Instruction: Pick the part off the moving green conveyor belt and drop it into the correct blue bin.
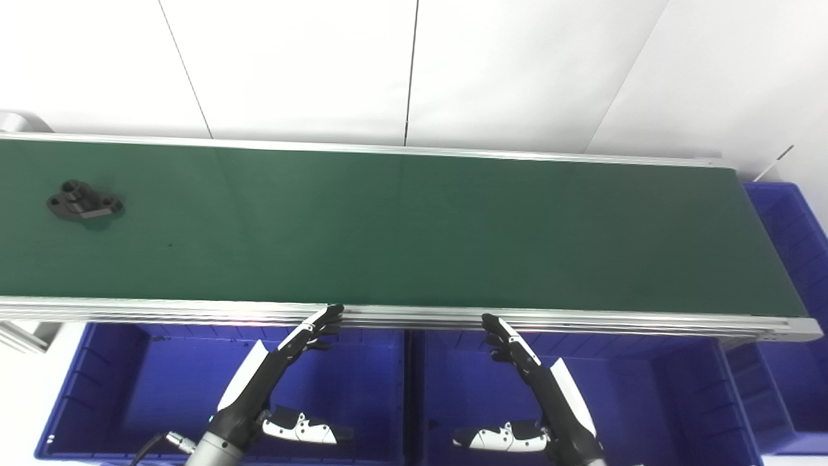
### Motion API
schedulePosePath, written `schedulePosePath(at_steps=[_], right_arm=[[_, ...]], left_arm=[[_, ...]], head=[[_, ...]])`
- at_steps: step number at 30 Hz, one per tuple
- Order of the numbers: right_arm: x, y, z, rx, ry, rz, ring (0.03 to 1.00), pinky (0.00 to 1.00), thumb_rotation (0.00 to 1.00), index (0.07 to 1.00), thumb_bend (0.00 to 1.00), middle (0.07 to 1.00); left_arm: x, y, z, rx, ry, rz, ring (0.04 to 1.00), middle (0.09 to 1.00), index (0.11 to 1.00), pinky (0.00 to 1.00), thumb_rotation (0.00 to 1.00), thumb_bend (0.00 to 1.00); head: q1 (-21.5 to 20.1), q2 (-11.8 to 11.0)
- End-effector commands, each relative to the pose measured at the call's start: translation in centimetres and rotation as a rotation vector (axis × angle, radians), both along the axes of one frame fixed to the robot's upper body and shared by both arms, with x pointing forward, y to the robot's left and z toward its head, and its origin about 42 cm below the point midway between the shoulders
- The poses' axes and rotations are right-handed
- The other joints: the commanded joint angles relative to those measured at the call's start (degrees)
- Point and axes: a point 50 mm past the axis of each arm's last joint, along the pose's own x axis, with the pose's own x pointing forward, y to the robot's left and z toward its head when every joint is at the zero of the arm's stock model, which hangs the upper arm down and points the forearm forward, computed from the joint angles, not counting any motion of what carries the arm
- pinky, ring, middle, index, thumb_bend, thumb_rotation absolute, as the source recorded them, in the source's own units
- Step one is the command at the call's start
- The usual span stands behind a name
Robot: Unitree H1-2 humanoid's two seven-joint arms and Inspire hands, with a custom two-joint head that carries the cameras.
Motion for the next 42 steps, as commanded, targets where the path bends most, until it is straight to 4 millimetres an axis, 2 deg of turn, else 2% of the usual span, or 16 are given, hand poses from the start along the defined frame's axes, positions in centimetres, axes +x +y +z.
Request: schedulePosePath(at_steps=[1, 5, 23, 30, 35, 42], right_arm=[[0.31, -0.12, 0.72, 0.004, -0.026, -0.004, 0.874, 0.82, 0.3, 0.921, 0.91, 0.907], [0.35, -0.13, 0.74, -0.002, -0.021, -0.003, 0.88, 0.83, 0.31, 0.921, 0.91, 0.908], [0.37, -0.02, 0.75, -0.006, -0.025, -0.009, 0.862, 0.8, 0.31, 0.918, 0.92, 0.898], [0.35, -0.07, 0.76, -0.008, -0.023, -0.005, 0.874, 0.82, 0.31, 0.921, 0.92, 0.901], [0.46, -0.1, 0.73, -0.01, -0.022, 0.005, 0.855, 0.79, 0.31, 0.914, 0.92, 0.884], [0.39, -0.05, 0.51, -0.025, -0.024, 0.004, 0.841, 0.8, 0.31, 0.899, 0.93, 0.86]], left_arm=[[0.46, -0.09, 0.63, -0.027, -0.039, -0.016, 0.846, 0.898, 0.907, 0.76, 0.3, 0.79], [0.49, -0.03, 0.6, -0.016, -0.042, -0.022, 0.848, 0.9, 0.908, 0.76, 0.32, 0.79], [0.52, 0.02, 0.54, -0.018, -0.036, -0.025, 0.849, 0.901, 0.909, 0.76, 0.31, 0.8], [0.49, 0.06, 0.66, -0.014, -0.041, -0.026, 0.847, 0.894, 0.909, 0.77, 0.31, 0.8], [0.52, 0.1, 0.6, -0.024, -0.03, -0.03, 0.838, 0.887, 0.9, 0.75, 0.31, 0.8], [0.58, 0.19, 0.28, 0.003, -0.024, -0.052, 0.824, 0.866, 0.891, 0.76, 0.33, 0.8]], head=[[0.09, 0.13], [0.14, 0.16], [0.05, 0.11], [0.14, 0.2], [0.01, 0.2], [0.1, -0.89]])
